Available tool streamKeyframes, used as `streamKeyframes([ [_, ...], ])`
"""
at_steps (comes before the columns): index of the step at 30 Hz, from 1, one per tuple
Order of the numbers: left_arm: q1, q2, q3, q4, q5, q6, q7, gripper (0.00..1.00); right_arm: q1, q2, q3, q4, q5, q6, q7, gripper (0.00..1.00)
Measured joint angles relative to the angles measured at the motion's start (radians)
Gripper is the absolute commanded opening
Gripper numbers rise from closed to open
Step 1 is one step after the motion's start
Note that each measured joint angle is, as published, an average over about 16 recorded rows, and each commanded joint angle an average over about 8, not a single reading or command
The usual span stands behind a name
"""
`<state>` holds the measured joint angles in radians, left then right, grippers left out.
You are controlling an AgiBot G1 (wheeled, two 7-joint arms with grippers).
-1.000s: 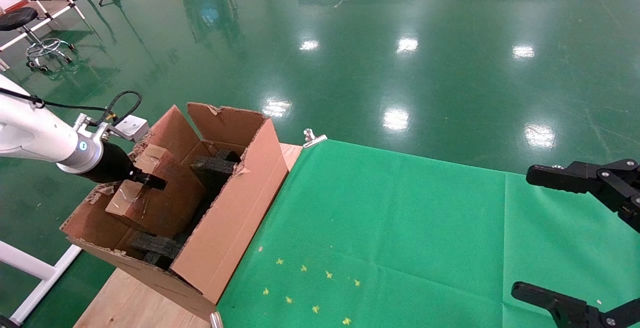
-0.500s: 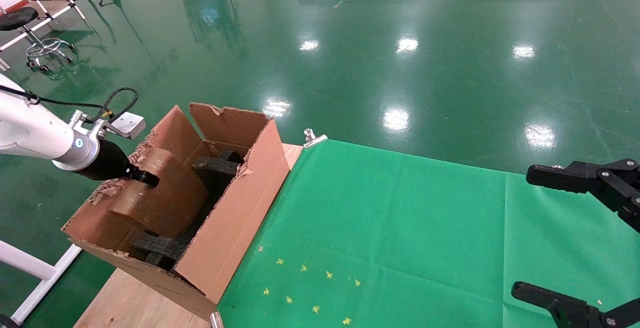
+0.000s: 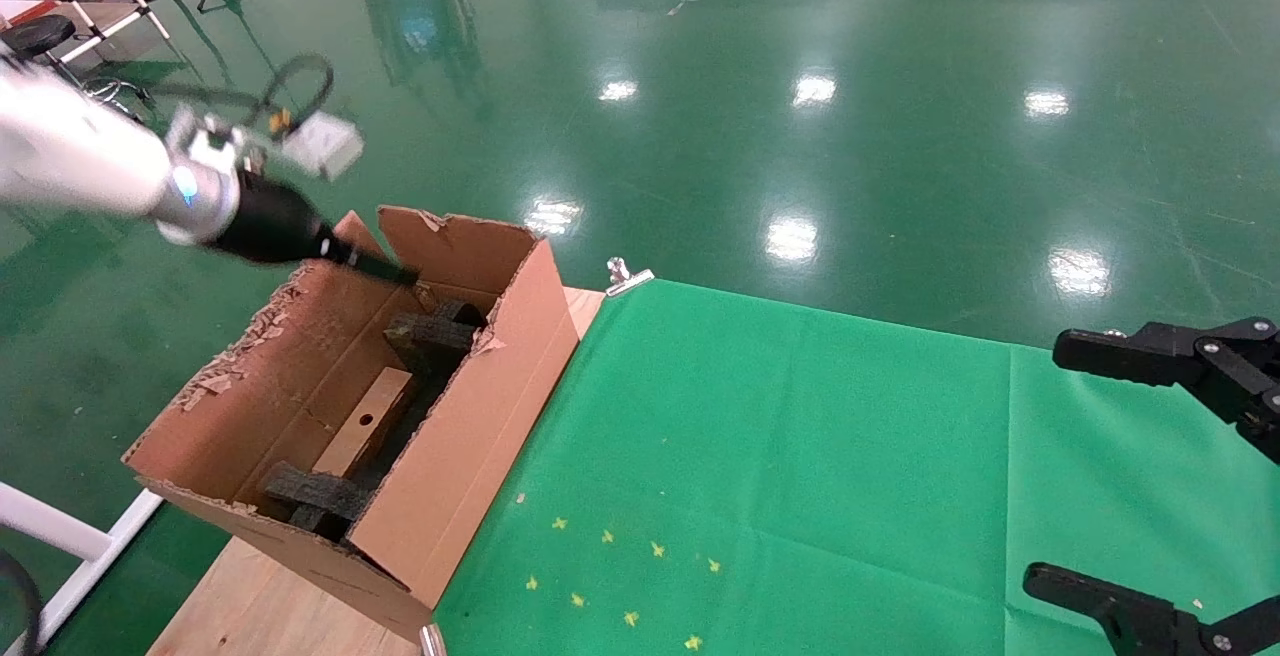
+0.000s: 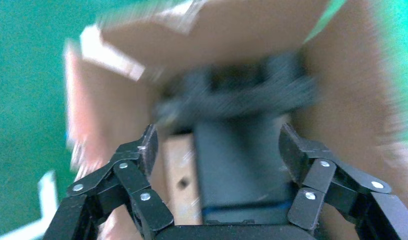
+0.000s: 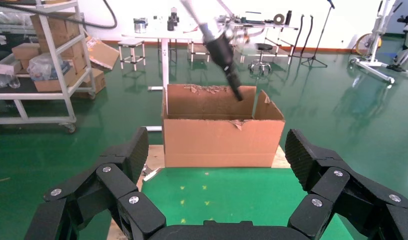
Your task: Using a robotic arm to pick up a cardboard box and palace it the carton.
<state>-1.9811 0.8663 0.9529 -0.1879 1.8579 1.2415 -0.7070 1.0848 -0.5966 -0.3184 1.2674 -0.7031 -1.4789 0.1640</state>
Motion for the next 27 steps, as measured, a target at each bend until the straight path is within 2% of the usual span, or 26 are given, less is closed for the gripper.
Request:
streamKeyframes([
  [6, -0.056, -0.036, -0.034, -0.103, -0.066, 0.184, 0.022, 1.0, 0.0, 0.0, 0.0, 0.0, 0.0, 0.0, 0.0, 1.0],
  [10, -0.069, -0.048, -0.043, -0.138, -0.088, 0.252, 0.026, 1.0, 0.0, 0.0, 0.0, 0.0, 0.0, 0.0, 0.0, 1.0],
  [17, -0.045, -0.058, -0.063, -0.176, -0.123, 0.271, 0.041, 1.0, 0.0, 0.0, 0.0, 0.0, 0.001, 0.0, 0.0, 1.0],
  [27, 0.081, -0.083, -0.142, -0.292, -0.253, 0.263, 0.103, 1.0, 0.0, 0.0, 0.0, -0.001, 0.001, 0.0, 0.0, 1.0],
])
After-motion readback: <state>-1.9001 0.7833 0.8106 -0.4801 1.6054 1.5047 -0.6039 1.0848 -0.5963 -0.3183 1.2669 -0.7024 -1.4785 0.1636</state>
